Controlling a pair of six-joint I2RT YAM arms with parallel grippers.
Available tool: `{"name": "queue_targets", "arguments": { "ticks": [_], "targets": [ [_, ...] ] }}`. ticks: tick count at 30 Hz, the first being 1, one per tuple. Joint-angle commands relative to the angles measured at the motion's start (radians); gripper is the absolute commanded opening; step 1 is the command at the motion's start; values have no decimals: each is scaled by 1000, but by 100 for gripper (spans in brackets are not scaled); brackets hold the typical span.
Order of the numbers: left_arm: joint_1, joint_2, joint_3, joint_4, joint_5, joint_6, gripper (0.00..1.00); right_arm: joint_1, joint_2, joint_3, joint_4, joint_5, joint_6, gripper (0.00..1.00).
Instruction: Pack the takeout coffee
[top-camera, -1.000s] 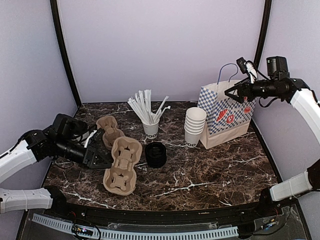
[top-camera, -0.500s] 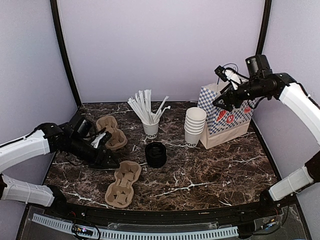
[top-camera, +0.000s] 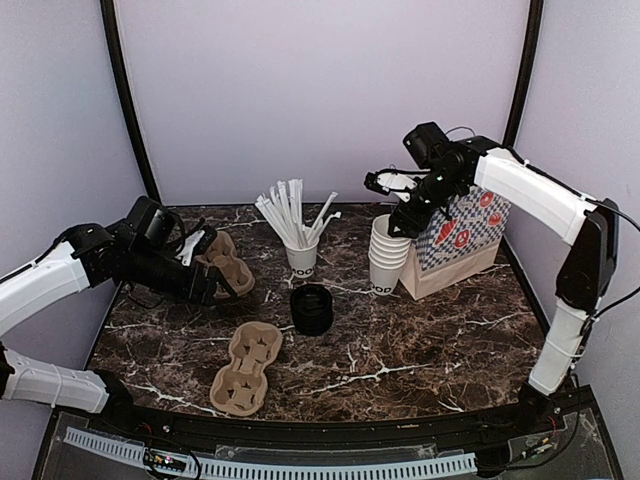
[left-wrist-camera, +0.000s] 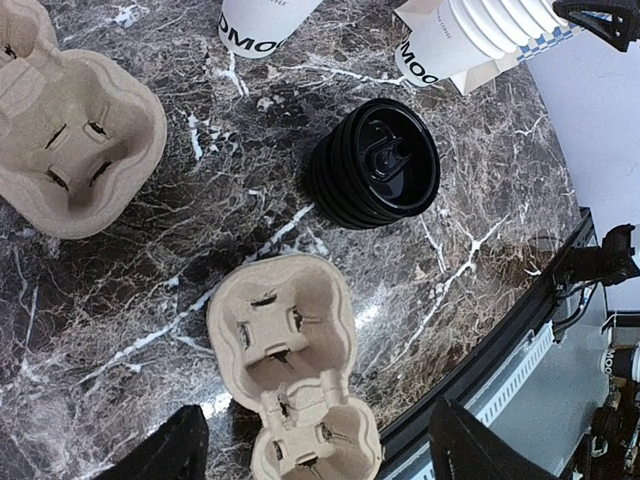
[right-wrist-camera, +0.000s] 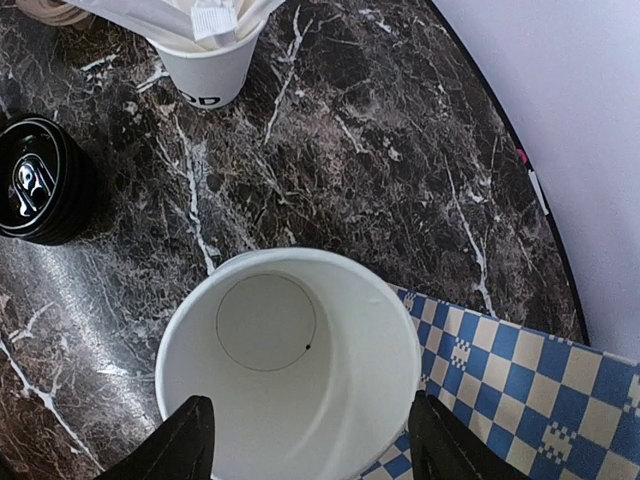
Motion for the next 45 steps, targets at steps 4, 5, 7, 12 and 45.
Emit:
{"name": "queue_targets", "arguments": {
  "ticks": [4, 5, 7, 12, 45],
  "targets": [
    [-3, -8, -10, 16, -18, 8, 79, 14, 27, 44, -45, 24, 19, 64],
    [-3, -5, -7, 16, -18, 12, 79, 15, 26, 43, -38, 27, 24, 63],
    [-3, 3, -7, 19, -17, 17, 79, 13, 13, 54, -30, 28, 27, 63],
    [-3, 17, 0, 26, -22, 29, 78, 19, -57, 77, -31, -40, 22, 63],
    [-3, 28, 24, 24, -7, 45, 74, 64, 107, 120, -89, -47, 40, 0]
  ]
}}
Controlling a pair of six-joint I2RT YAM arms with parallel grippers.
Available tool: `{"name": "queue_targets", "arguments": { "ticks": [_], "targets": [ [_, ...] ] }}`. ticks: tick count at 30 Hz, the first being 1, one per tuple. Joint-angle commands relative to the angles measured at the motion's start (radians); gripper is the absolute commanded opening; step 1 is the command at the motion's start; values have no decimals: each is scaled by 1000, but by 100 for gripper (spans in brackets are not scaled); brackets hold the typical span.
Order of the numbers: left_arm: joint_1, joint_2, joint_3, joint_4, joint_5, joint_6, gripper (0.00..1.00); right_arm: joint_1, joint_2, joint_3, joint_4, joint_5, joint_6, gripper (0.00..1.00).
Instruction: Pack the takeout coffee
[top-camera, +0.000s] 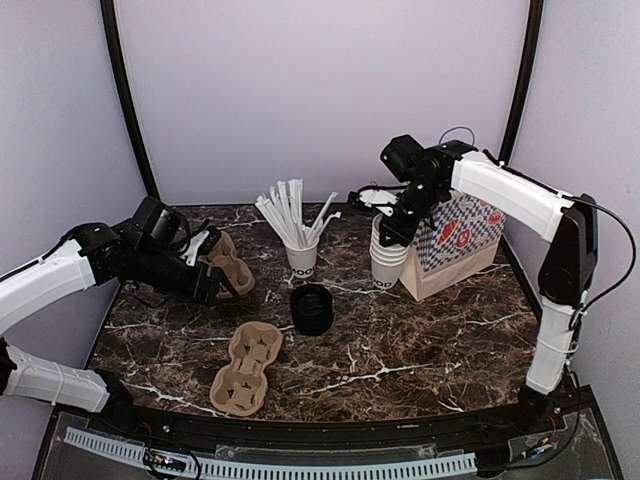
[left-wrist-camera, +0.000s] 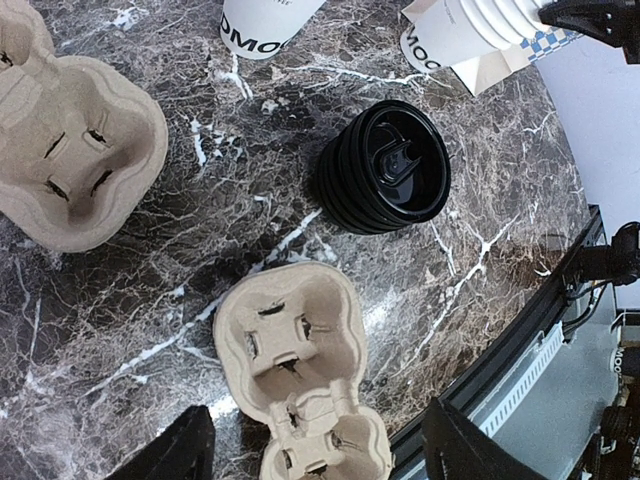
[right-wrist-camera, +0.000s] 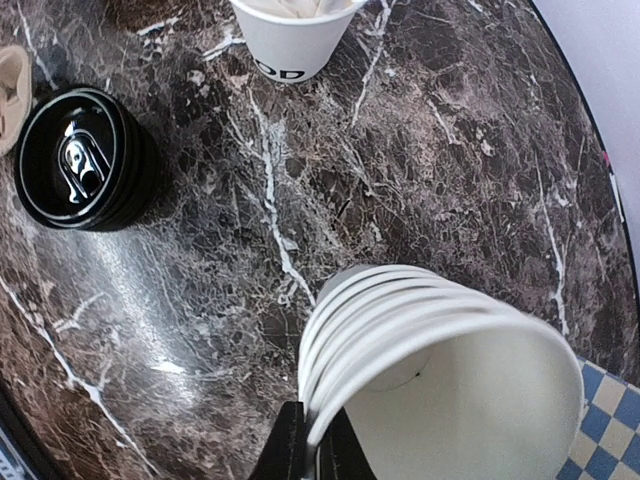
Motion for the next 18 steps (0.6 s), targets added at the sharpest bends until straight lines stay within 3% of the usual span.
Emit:
{"name": "queue_targets", "arguments": {
  "ticks": [1, 12, 18],
  "targets": [
    [-3, -4, 26, 3, 5, 23, 74, -2, 17, 72, 23, 0, -1, 0],
    [-3, 3, 11, 19, 21, 13, 74, -25, 218, 409, 44, -10, -4, 0],
    [-3, -20, 6, 10, 17, 2, 73, -50, 325, 510, 50, -25, 5, 0]
  ]
}}
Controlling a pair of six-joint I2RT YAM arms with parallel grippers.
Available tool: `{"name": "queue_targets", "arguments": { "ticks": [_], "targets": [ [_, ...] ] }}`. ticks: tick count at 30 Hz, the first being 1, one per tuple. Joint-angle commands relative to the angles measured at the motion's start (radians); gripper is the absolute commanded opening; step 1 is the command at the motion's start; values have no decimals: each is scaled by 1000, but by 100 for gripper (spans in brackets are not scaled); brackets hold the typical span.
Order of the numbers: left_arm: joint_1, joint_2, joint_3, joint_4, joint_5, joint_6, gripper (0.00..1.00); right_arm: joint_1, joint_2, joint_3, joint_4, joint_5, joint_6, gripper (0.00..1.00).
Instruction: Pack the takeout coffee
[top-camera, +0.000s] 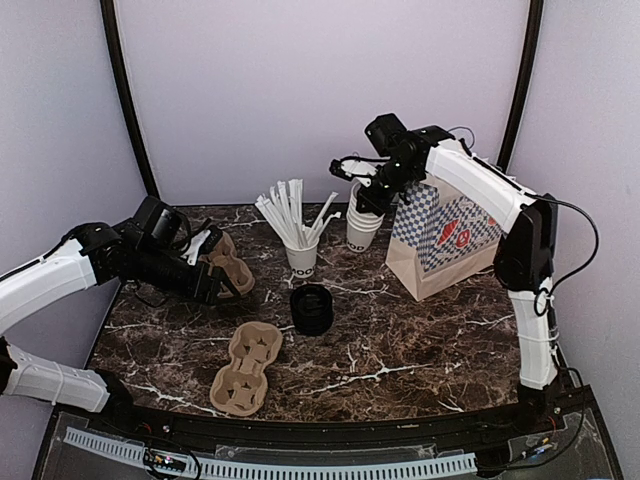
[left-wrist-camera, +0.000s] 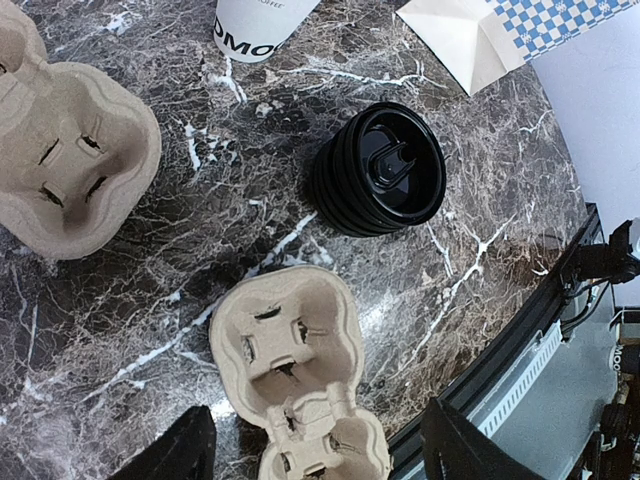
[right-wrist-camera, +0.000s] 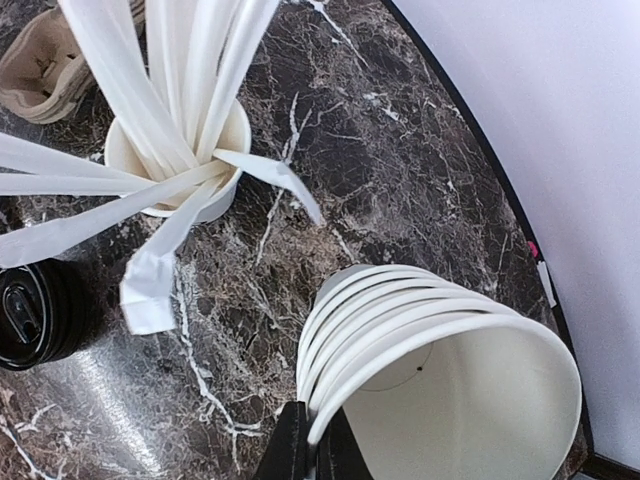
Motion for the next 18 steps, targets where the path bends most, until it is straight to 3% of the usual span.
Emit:
{"name": "queue_targets", "arguments": {
  "ticks": [1, 3, 10, 18],
  "targets": [
    [-3, -29, 3, -1, 5, -5, 73, -27, 60, 76, 34, -23, 12, 0],
    [-3, -33, -2, -4, 1, -7, 74, -31, 73, 89, 36, -26, 16, 2],
    [-3, -24, -6, 6, 5, -10, 73, -33, 73, 107, 53, -25, 27, 34],
    [-3, -3, 34, 5, -2, 2, 73, -16, -91, 57, 70, -21, 35, 47]
  ]
}}
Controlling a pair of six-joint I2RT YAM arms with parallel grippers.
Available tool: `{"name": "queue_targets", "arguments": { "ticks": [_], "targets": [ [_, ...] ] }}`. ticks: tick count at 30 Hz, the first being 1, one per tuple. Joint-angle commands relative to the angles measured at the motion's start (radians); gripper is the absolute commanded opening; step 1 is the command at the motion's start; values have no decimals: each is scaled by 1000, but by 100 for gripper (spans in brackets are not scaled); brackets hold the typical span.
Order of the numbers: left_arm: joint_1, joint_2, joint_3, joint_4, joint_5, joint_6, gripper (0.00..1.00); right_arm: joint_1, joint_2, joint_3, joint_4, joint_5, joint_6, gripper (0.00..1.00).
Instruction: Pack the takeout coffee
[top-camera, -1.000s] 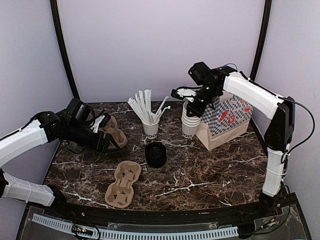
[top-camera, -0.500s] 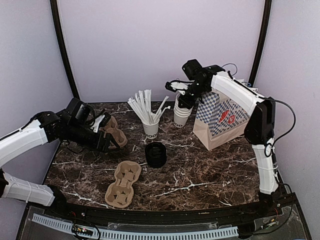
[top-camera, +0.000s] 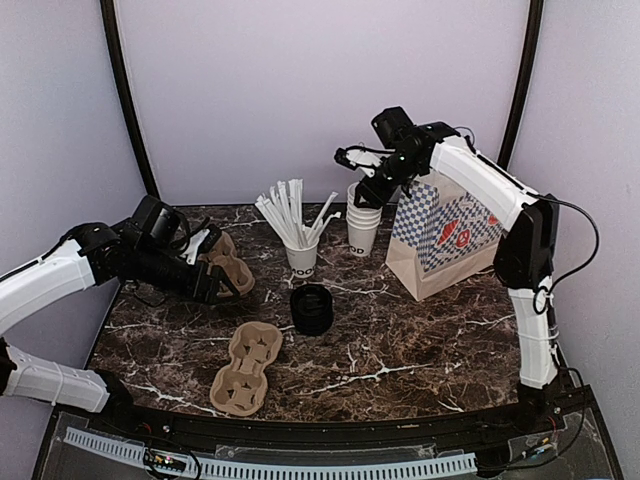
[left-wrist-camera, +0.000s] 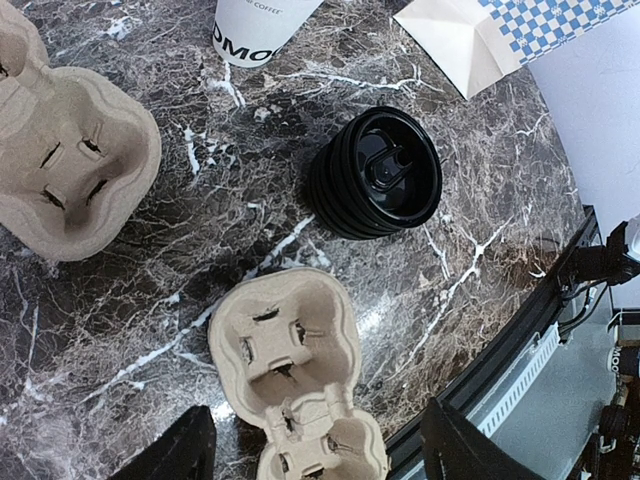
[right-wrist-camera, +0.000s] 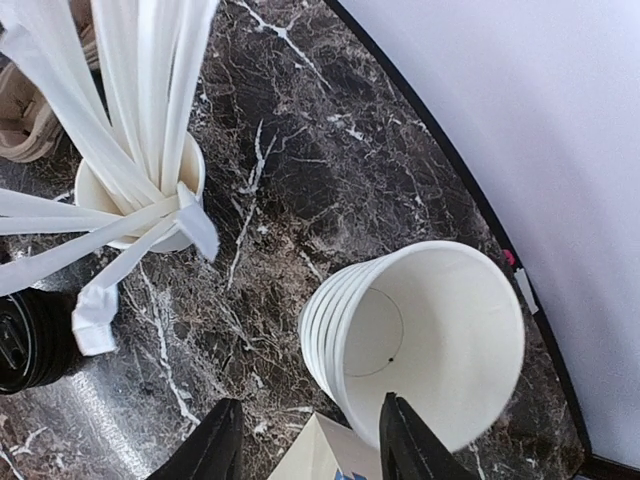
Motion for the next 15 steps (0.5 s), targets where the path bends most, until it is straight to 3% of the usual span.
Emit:
{"name": "queue_targets", "arguments": {
  "ticks": [1, 8, 15],
  "targets": [
    [-3, 12, 40, 1, -5, 10, 73, 20, -185, -31, 43, -1, 10, 47],
    [-3, 35, 150, 5, -28, 41, 73, -19, -480, -231, 91, 80, 2, 53],
    [-6, 38, 183, 109, 65, 67, 73, -330, -620, -374, 197, 119, -21, 58]
  ]
}}
